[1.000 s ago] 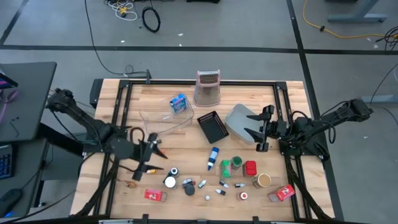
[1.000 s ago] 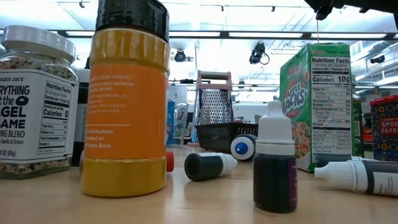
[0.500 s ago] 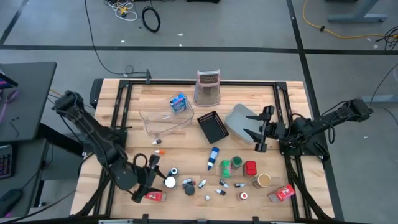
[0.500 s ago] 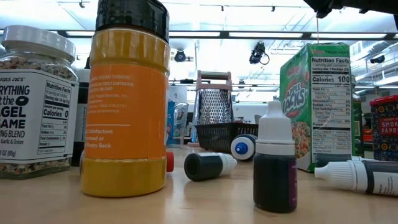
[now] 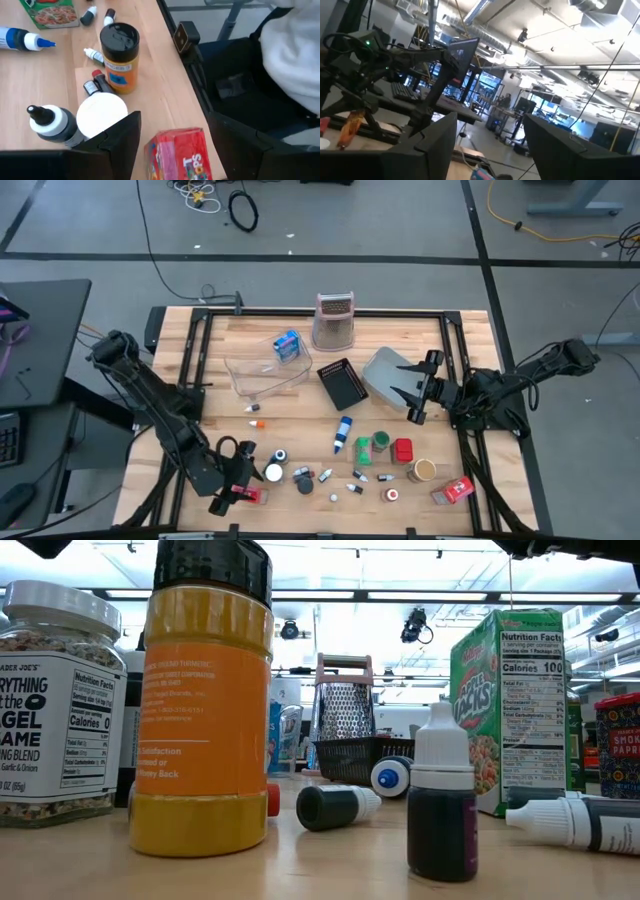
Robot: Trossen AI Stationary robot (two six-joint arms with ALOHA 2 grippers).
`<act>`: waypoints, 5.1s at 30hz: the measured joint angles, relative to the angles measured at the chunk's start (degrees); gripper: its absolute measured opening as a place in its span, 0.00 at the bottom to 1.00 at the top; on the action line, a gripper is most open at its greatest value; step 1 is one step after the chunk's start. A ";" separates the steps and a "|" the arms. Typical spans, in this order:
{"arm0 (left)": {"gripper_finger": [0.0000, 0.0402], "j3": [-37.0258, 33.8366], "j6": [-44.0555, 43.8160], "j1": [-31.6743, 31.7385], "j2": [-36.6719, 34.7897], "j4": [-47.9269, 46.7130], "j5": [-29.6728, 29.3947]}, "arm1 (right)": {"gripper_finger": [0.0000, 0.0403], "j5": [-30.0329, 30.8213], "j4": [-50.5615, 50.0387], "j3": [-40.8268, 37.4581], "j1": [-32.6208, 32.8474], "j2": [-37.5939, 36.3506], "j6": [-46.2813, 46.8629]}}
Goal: Pick & Place Kitchen Items
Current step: Put the red cereal box into the transparent bin
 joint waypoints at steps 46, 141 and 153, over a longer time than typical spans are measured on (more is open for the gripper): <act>0.02 -0.21 -5.26 -0.35 5.01 -1.81 -3.64 | 0.59 -5.22 7.37 0.00 -6.16 0.00 -11.72; 0.06 -21.96 35.41 91.73 -21.14 -0.56 30.27 | 0.59 -17.81 -36.98 27.96 -14.99 29.08 31.27; 0.23 -22.52 35.44 91.77 -21.14 1.84 24.72 | 0.59 -20.08 -32.10 27.96 -14.99 34.43 28.70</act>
